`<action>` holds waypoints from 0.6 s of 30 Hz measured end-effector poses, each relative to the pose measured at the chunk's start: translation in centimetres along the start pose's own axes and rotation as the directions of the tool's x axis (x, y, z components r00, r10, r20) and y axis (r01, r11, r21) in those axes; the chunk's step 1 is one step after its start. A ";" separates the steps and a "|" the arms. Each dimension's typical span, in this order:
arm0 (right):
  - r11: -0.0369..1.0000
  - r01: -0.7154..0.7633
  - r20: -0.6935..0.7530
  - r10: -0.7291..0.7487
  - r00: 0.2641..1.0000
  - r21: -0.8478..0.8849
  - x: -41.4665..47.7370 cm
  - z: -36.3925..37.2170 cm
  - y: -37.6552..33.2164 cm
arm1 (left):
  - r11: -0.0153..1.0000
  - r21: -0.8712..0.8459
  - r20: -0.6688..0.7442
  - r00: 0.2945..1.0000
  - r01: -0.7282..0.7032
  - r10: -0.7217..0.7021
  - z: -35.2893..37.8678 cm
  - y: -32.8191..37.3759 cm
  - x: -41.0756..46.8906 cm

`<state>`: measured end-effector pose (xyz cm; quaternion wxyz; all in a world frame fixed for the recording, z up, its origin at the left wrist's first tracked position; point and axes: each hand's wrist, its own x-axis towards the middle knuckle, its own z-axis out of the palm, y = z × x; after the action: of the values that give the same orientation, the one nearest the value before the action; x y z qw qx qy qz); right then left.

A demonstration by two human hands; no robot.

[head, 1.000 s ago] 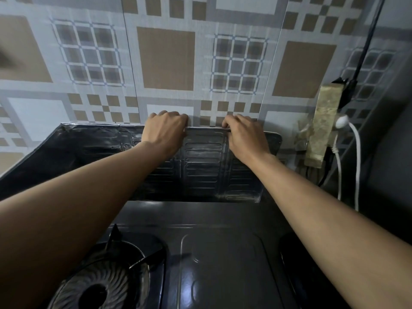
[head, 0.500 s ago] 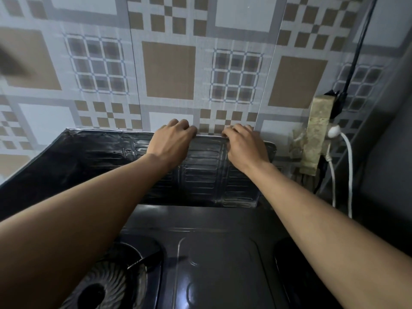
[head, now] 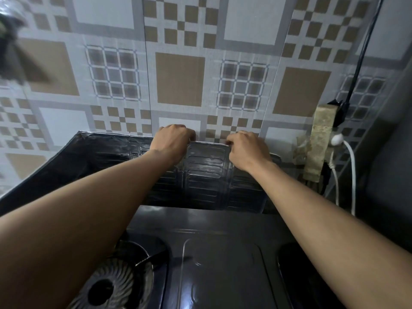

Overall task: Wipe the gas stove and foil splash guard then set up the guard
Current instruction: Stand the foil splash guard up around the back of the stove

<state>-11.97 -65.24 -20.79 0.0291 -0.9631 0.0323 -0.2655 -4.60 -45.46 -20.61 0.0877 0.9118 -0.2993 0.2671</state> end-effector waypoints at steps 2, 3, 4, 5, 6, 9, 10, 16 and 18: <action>1.000 -0.017 0.045 0.017 0.999 0.019 0.0 -0.3 0.0 | 1.000 -0.019 0.027 1.000 -0.002 0.003 -0.2 0.0 0.2; 0.999 -0.026 0.063 0.025 0.998 0.019 -0.1 -0.4 0.0 | 1.000 -0.016 0.040 0.999 -0.001 0.002 -0.4 0.1 0.2; 0.999 -0.027 0.073 0.026 0.997 0.017 0.0 -0.5 0.0 | 1.000 -0.011 0.045 0.999 -0.003 0.004 -0.5 0.1 0.3; 1.000 -0.029 0.086 0.029 0.996 0.010 -0.1 -0.6 0.0 | 1.000 -0.010 0.050 0.999 -0.005 0.006 -0.6 0.2 0.3; 1.000 -0.025 0.090 0.025 0.996 0.005 0.0 -0.5 0.0 | 1.000 -0.008 0.050 0.999 -0.011 0.011 -0.6 0.1 0.4; 1.000 0.001 0.084 0.001 0.996 -0.024 0.0 -0.3 -0.2 | 1.000 -0.016 0.057 0.998 -0.022 0.023 -0.8 0.0 0.2; 0.999 0.019 0.065 -0.017 0.998 -0.028 0.1 0.0 -0.1 | 1.000 -0.019 0.059 0.998 -0.025 0.026 -0.6 -0.1 0.1; 0.993 0.089 -0.005 -0.090 0.996 -0.071 -0.5 0.6 -0.6 | 0.999 -0.049 0.075 0.997 -0.008 0.012 -0.6 0.0 -0.6; 0.994 0.085 0.017 -0.084 0.996 -0.062 -0.7 0.4 -0.6 | 0.999 -0.050 0.077 0.997 -0.007 0.011 -0.9 0.3 -1.0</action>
<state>-12.34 -64.53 -21.46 -0.0122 -0.9660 -0.0004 -0.2584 -5.83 -44.89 -20.45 0.0977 0.9176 -0.3132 0.2245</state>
